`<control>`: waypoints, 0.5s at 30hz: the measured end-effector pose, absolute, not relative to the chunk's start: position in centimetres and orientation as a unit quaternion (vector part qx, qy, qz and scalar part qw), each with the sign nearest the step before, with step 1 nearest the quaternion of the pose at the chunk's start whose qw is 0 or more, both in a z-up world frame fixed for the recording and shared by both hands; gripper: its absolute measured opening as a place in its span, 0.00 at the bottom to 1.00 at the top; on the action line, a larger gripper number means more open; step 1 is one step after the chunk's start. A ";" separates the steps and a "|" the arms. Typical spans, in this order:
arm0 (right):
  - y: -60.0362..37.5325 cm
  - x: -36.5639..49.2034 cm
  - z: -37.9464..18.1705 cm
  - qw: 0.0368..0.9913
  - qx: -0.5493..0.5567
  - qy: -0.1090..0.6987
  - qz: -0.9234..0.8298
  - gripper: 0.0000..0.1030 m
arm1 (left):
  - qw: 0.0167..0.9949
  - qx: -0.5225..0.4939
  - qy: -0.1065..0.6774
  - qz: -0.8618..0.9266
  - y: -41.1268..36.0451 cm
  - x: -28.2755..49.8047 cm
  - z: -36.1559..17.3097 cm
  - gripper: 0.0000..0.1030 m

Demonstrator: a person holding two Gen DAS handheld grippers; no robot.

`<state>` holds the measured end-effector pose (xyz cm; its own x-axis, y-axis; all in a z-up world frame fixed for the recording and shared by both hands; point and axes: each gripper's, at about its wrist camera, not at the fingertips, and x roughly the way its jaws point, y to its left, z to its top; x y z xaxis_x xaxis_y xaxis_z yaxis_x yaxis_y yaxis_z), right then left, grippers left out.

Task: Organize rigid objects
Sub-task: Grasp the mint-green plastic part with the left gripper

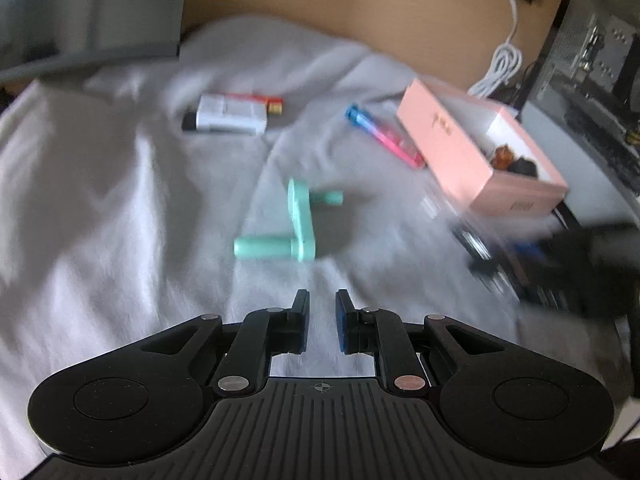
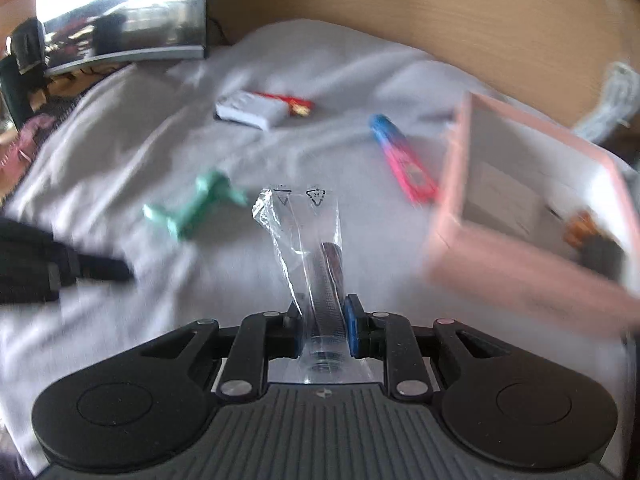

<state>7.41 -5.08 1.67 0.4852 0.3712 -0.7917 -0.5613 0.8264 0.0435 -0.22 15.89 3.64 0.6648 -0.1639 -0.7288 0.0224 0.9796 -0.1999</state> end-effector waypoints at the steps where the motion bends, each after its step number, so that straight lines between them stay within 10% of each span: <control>1: -6.0 6.5 1.6 0.858 -0.115 0.428 0.261 0.19 | 0.913 -0.082 0.398 -0.048 15.9 0.0 4.1 0.15; 11: -12.1 4.6 -0.1 0.891 -0.089 0.414 0.164 0.21 | 0.914 -0.063 0.399 -0.030 15.3 5.5 3.4 0.19; 15: -13.6 5.0 -0.9 0.899 -0.078 0.407 0.140 0.65 | 0.914 -0.051 0.400 -0.034 14.8 6.6 2.5 0.21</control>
